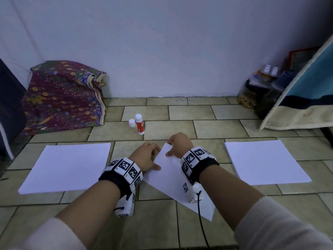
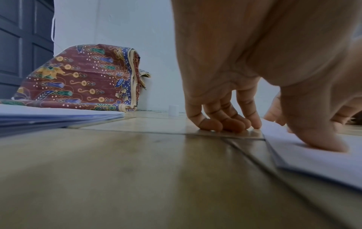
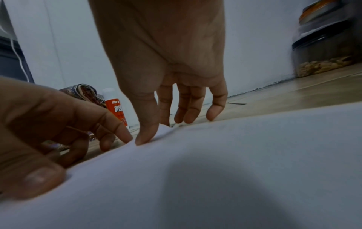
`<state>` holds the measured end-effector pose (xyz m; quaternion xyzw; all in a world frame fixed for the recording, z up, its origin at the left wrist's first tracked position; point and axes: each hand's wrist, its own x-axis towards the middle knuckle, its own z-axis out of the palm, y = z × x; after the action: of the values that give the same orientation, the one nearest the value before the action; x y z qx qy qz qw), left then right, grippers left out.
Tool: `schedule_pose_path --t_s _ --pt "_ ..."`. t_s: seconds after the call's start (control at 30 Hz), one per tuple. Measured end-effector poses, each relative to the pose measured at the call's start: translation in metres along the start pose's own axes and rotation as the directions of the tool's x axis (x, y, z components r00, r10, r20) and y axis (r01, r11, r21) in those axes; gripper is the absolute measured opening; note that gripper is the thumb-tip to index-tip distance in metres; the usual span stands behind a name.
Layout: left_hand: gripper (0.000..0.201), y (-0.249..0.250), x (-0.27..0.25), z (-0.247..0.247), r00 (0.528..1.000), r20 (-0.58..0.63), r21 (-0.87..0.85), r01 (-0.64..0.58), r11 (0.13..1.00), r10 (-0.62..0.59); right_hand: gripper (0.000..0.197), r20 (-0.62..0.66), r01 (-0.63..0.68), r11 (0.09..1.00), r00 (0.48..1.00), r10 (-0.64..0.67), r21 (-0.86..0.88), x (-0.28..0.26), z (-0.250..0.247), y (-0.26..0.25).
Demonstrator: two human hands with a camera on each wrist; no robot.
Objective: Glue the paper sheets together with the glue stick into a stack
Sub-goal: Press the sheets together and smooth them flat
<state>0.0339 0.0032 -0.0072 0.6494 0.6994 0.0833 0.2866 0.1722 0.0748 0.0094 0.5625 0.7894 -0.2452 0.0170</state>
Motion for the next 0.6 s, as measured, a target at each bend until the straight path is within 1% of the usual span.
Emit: schedule_pose_path --t_s 0.23,0.33,0.37,0.43,0.47,0.53,0.57,0.6 --pt "0.063 0.002 0.001 0.000 1.000 0.001 0.011 0.022 1.000 -0.022 0.038 -0.082 0.051 0.997 0.995 -0.056 -0.062 -0.003 0.012 0.000" --pt "0.067 0.003 0.001 0.000 0.999 0.008 0.017 0.035 0.999 -0.035 0.032 -0.069 0.061 0.997 0.996 -0.064 -0.041 -0.004 0.011 0.001" --pt "0.071 0.003 0.001 0.000 0.999 0.016 0.016 0.036 0.999 -0.036 0.027 -0.067 0.070 0.998 0.995 -0.070 -0.007 -0.004 0.011 0.002" --pt "0.080 0.001 0.002 0.000 0.999 0.019 0.009 0.042 0.999 -0.042 0.014 -0.088 0.091 0.984 0.993 -0.079 0.150 -0.004 0.009 0.005" --pt "0.084 0.000 0.001 -0.001 0.999 0.018 0.001 0.045 0.999 -0.045 0.014 -0.104 0.107 0.964 0.991 -0.083 0.244 -0.004 0.008 0.007" --pt "0.089 -0.001 0.002 -0.002 0.999 0.024 -0.029 0.037 0.999 -0.036 0.021 -0.121 0.137 0.914 0.988 -0.097 0.383 -0.004 0.005 0.011" --pt "0.089 -0.003 0.002 -0.003 0.999 0.029 -0.058 0.027 0.998 -0.026 0.024 -0.123 0.143 0.888 0.987 -0.099 0.436 -0.005 0.003 0.011" --pt "0.084 -0.004 0.002 -0.004 0.999 0.037 -0.121 0.014 0.993 -0.010 0.027 -0.120 0.142 0.866 0.988 -0.096 0.479 -0.006 0.002 0.011"
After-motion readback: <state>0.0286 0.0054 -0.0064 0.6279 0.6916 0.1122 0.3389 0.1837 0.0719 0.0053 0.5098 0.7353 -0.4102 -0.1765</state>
